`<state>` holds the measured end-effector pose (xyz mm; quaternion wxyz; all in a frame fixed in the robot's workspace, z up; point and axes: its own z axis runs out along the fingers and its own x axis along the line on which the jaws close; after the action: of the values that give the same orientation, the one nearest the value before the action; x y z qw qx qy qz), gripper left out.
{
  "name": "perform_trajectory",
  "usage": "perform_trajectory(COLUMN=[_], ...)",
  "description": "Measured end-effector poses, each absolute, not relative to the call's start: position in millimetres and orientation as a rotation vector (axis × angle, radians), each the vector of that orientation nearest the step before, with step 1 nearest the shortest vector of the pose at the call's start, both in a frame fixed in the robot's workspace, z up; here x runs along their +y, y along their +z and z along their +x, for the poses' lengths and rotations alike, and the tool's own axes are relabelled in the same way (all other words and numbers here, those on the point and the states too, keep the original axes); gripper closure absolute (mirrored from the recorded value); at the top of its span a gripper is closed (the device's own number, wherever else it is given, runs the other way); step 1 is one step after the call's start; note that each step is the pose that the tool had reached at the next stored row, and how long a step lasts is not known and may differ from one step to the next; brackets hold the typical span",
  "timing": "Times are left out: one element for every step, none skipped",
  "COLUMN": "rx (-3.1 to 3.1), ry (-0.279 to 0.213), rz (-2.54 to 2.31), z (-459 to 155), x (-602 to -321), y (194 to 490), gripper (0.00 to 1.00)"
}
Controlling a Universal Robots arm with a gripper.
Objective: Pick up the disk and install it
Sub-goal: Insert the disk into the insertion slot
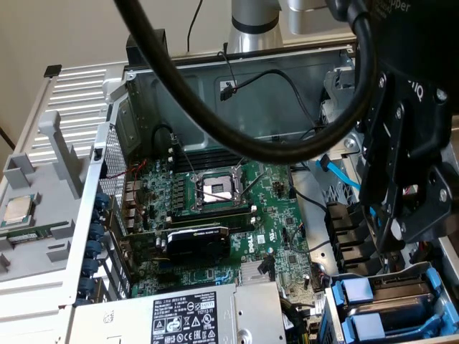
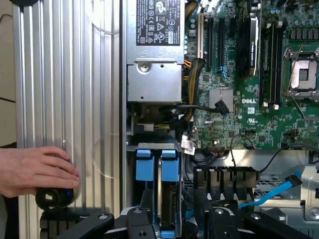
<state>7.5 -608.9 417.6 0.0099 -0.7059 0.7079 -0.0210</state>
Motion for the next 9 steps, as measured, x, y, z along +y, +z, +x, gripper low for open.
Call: perform_trajectory(rx=[2.210,2.210,2.210,2.210,2.210,2.210,2.210,2.210,2.210], ry=[-0.066,-0.066,-0.066,-0.066,-0.066,-0.066,-0.066,-0.066,-0.066], rz=[-2.204,-2.204,-2.204,-2.204,-2.204,-2.204,-2.204,-2.204,-2.204], z=[7.5,7.4,7.4,7.4,7.4,7.4,7.4,7.6,8.4], x=[-608.9,-608.9,-608.9,-608.9,-608.9,-608.9,-608.9,-608.9,-608.9], y=[417.6,417.6,417.6,417.6,417.6,417.6,417.6,417.6,417.6], gripper=[0.55,0.55,0.55,0.55,0.55,0.55,0.55,0.55,0.55])
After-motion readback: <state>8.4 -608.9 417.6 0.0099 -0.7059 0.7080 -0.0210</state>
